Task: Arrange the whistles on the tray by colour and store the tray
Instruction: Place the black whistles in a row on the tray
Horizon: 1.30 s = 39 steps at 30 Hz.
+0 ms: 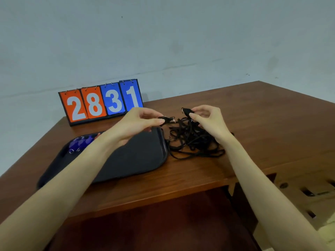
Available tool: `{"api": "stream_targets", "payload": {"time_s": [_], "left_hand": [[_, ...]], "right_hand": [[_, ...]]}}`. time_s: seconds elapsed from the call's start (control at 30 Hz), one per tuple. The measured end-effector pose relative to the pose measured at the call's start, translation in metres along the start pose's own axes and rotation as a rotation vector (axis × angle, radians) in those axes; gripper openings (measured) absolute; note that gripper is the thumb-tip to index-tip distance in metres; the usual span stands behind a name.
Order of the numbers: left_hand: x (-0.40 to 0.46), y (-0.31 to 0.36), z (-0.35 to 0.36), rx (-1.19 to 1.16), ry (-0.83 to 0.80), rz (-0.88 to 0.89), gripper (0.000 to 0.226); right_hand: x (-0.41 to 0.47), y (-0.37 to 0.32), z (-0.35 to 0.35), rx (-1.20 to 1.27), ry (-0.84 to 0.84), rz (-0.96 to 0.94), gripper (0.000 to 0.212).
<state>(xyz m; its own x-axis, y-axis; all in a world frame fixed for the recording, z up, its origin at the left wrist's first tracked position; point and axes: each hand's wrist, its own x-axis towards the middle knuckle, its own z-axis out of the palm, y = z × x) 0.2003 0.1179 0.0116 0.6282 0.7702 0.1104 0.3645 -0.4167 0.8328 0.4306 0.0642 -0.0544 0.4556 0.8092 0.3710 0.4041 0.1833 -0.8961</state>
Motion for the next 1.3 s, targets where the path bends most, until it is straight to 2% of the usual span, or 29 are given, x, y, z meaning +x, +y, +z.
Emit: {"api": "stream_targets", "payload": {"time_s": [0.2,0.33,0.47,0.6,0.77,0.93,1.3], "left_hand": [[-0.023,-0.069,-0.051,0.399,0.025,-0.057,0.014],[-0.033,-0.092,-0.074,0.483,-0.035,-0.052,0.010],[-0.035,-0.102,-0.087,0.608,-0.175,-0.056,0.019],[-0.026,-0.106,-0.086,0.641,-0.242,-0.089,0.023],[-0.010,-0.112,-0.080,0.640,-0.262,-0.066,0.025],[0.003,-0.113,-0.076,0.672,-0.267,-0.062,0.026],[0.040,-0.103,-0.070,0.767,-0.255,-0.043,0.027]], "right_hand": [[-0.002,-0.027,0.054,-0.034,-0.125,-0.039,0.021],[0.005,-0.043,0.092,0.016,-0.199,0.051,0.032],[0.015,-0.060,0.125,0.128,-0.268,0.152,0.035],[0.024,-0.069,0.149,0.164,-0.313,0.195,0.027],[0.034,-0.065,0.161,0.164,-0.299,0.202,0.023],[0.042,-0.050,0.159,0.163,-0.262,0.253,0.031],[0.045,-0.037,0.147,0.143,-0.156,0.228,0.034]]}}
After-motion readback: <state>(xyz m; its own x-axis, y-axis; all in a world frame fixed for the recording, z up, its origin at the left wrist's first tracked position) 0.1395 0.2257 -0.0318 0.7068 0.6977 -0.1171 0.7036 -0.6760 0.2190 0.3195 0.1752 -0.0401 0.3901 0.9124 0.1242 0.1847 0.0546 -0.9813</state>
